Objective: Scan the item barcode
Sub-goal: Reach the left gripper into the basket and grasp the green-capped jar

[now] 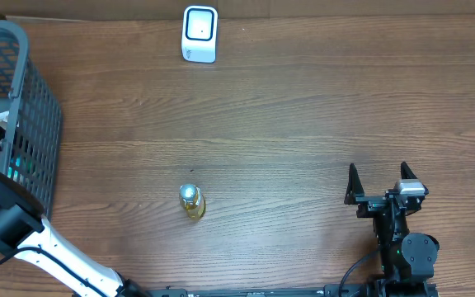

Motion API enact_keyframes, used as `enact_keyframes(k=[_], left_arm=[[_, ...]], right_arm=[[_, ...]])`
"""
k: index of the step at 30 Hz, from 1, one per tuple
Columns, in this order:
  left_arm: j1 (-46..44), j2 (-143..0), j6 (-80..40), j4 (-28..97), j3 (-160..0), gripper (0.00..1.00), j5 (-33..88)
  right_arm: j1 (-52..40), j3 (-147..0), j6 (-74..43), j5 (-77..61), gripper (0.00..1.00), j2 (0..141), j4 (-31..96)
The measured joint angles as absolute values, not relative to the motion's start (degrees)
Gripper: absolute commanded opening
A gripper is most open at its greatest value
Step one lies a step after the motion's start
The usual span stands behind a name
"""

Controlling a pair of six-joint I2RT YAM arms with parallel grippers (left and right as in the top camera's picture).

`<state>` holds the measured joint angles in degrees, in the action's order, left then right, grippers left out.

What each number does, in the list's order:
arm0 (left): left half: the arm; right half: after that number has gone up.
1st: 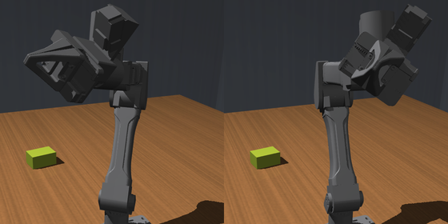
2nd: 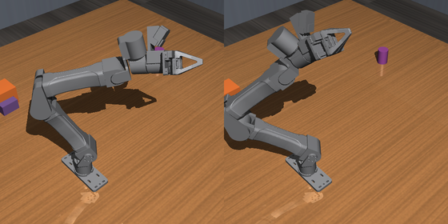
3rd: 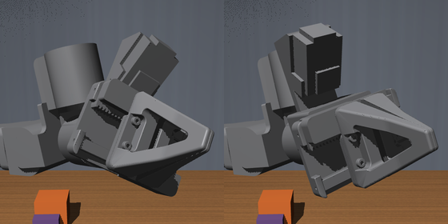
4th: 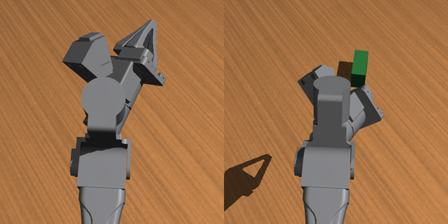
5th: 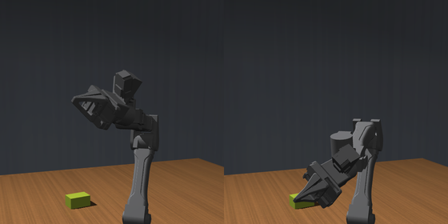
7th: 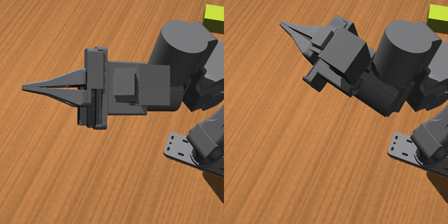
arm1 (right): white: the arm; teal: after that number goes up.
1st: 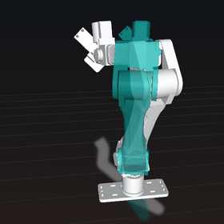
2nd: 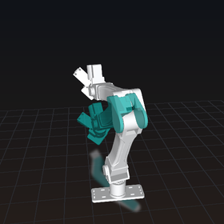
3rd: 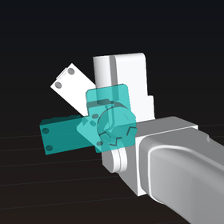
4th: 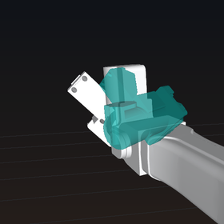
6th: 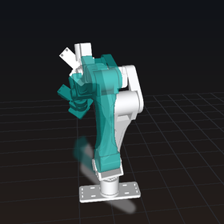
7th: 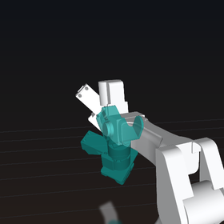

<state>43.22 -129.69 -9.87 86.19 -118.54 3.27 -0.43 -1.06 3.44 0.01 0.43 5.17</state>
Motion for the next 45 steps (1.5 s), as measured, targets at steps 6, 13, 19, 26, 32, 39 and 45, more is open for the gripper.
enact_keyframes(k=[6,13,19,26,32,39,45], left_arm=[[43.22,-129.69,-9.89,86.13,-118.54,0.85,3.51],[42.98,-129.69,-9.89,85.69,-118.34,0.85,3.49],[42.04,-129.69,-10.07,85.27,-116.92,0.70,3.49],[41.63,-129.75,-9.89,86.70,-117.84,0.59,3.44],[41.65,-131.13,-9.89,94.02,-130.45,0.59,3.42],[41.56,-129.58,-10.59,96.01,-152.46,0.60,4.34],[40.97,-123.48,-13.65,93.01,-161.23,0.59,7.29]], right_arm=[[-0.43,-1.06,3.44,0.03,1.00,0.43,5.15],[-0.43,-1.06,3.44,0.05,1.00,0.43,5.15],[-0.43,-1.04,3.44,0.01,1.00,0.43,5.13],[-0.43,-1.06,3.44,0.03,1.00,0.43,5.19],[-0.43,-1.06,3.42,0.03,1.00,0.43,5.17],[-0.40,-1.04,3.44,0.05,1.00,0.43,5.15],[-0.43,-1.04,3.46,0.03,1.00,0.43,5.15]])
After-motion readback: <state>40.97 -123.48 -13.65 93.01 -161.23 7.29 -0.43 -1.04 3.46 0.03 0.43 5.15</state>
